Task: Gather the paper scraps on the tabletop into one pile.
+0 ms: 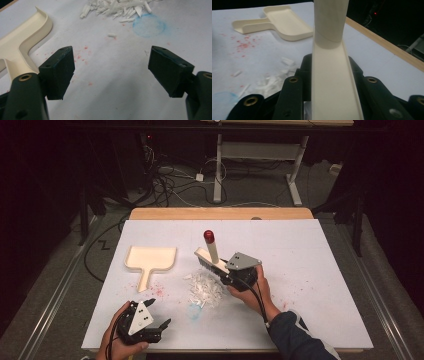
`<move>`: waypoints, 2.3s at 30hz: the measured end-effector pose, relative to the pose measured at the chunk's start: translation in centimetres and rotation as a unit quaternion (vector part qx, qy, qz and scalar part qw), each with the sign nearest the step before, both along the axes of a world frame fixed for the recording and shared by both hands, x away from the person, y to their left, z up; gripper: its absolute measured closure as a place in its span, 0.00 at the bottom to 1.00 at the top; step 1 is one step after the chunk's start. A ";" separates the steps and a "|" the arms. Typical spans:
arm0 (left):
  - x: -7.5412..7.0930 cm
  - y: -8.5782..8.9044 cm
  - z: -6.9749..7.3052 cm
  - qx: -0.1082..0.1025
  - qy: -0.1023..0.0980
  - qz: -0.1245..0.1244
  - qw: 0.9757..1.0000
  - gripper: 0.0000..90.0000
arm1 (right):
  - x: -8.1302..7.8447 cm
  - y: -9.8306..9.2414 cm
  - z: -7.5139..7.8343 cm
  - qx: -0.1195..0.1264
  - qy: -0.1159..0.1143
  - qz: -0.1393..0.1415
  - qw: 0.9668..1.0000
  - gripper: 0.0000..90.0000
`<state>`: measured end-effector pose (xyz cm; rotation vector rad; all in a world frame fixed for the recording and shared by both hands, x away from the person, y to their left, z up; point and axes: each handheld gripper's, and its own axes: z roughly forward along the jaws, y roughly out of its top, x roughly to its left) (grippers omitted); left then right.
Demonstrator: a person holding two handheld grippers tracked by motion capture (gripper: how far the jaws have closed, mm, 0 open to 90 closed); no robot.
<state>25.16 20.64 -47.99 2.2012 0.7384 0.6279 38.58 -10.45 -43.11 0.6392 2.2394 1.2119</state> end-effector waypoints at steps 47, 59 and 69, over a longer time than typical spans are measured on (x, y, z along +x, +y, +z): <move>-0.2 -0.7 0.3 0.004 -0.003 -0.024 1.000 0.23 | -7.0 -7.4 -0.3 -0.019 0.076 -0.140 0.987 0.76; -0.2 -0.5 0.3 0.000 -0.004 -0.023 1.000 0.23 | -8.3 -2.9 0.4 0.011 0.040 -0.054 0.998 0.76; -0.3 -0.7 0.4 0.004 -0.006 -0.021 1.000 0.23 | -8.1 -6.4 2.5 0.038 0.046 -0.066 0.996 0.75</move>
